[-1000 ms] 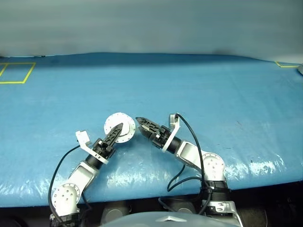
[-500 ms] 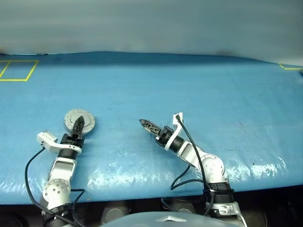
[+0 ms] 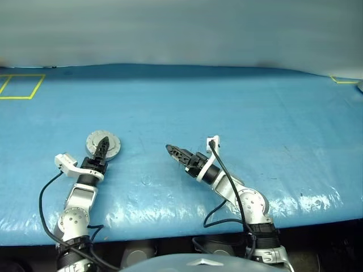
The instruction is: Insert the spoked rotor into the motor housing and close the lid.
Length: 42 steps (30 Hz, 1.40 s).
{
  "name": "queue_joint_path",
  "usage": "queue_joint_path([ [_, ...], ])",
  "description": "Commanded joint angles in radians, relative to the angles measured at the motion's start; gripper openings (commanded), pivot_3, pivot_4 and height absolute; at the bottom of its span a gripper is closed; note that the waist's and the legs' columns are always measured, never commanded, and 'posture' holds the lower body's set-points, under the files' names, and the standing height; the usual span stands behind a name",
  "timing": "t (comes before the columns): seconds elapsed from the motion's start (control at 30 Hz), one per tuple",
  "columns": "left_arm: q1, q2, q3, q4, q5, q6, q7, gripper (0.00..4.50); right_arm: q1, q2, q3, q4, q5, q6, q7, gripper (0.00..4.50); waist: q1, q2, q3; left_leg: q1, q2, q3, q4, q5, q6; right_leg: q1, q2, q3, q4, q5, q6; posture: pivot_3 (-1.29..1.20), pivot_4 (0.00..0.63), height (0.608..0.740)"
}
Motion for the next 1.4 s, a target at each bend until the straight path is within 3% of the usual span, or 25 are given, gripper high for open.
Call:
queue_joint_path([
  [0.03,0.041,0.036,0.087,-0.01,-0.001,-0.027,0.021,3.96,-0.001,0.006,0.001,-0.032,0.006,0.0,0.029,4.5,-0.01,0.0,0.0,0.0,0.001,0.0,0.0,0.001,-0.001,0.0,0.001,0.0,0.0,0.0,-0.002,0.0,0.15,0.74],
  [0.4,0.105,0.125,0.224,-0.041,-0.031,-0.047,-0.006,3.96,0.006,0.015,0.006,-0.03,-0.015,0.001,0.061,4.5,-0.008,-0.002,-0.001,-0.002,0.006,0.0,-0.001,0.002,-0.004,-0.003,0.002,-0.002,0.0,0.002,-0.005,0.0,0.15,0.74],
  [0.5,0.157,0.1,0.159,-0.207,-0.027,-0.065,-0.085,3.96,0.009,-0.004,0.012,-0.055,-0.091,-0.075,0.059,4.5,-0.005,-0.003,-0.001,-0.003,0.005,0.001,-0.001,0.001,-0.002,-0.003,0.0,-0.002,-0.001,0.002,-0.005,0.0,0.15,0.74],
  [0.57,0.192,0.084,0.084,-0.306,0.035,-0.089,-0.101,3.96,0.012,-0.036,0.048,-0.066,-0.2,-0.144,0.04,4.5,-0.002,-0.003,-0.001,-0.003,0.005,0.001,0.0,0.001,-0.002,-0.003,-0.001,-0.002,-0.001,0.002,-0.005,0.0,0.15,0.74],
  [0.67,0.221,0.036,-0.074,-0.421,0.197,-0.139,-0.067,3.96,0.027,-0.006,-0.004,-0.055,-0.269,-0.237,-0.057,4.5,0.003,-0.003,-0.001,-0.002,0.002,0.001,0.0,0.001,-0.002,-0.003,-0.003,-0.001,-0.001,0.002,-0.005,0.0,0.15,0.74],
  [0.83,0.257,0.001,-0.275,-0.429,0.457,-0.222,-0.035,3.96,0.048,-0.08,0.092,-0.073,-0.531,-0.39,-0.108,4.5,0.0,-0.002,-0.001,-0.002,0.0,0.003,-0.001,0.001,-0.002,-0.004,0.0,0.0,-0.001,0.002,-0.005,0.0,0.15,0.74],
  [1.0,0.284,-0.041,-0.358,-0.348,0.66,-0.332,0.049,3.96,0.075,-0.178,0.191,-0.035,-0.913,-0.593,-0.284,4.5,0.0,-0.002,-0.001,-0.002,0.0,0.002,-0.002,0.002,-0.004,-0.005,0.002,0.0,0.0,0.0,-0.007,0.0,0.15,0.74],
  [1.2,0.325,-0.087,-0.403,-0.304,0.79,-0.428,0.117,3.96,0.166,-0.141,0.188,-0.056,-0.987,-0.658,-0.357,4.5,0.004,-0.003,-0.001,-0.003,0.001,0.002,-0.002,0.002,-0.003,-0.005,0.001,0.0,0.0,-0.001,-0.006,0.0,0.15,0.74],
  [1.4,0.31,-0.081,-0.415,-0.256,0.794,-0.436,0.108,3.96,0.209,-0.091,0.196,-0.061,-0.996,-0.658,-0.357,4.5,0.002,-0.003,-0.001,-0.002,0.006,0.002,-0.001,0.002,-0.003,-0.005,0.0,-0.001,0.0,-0.003,-0.002,0.0,0.15,0.74],
])
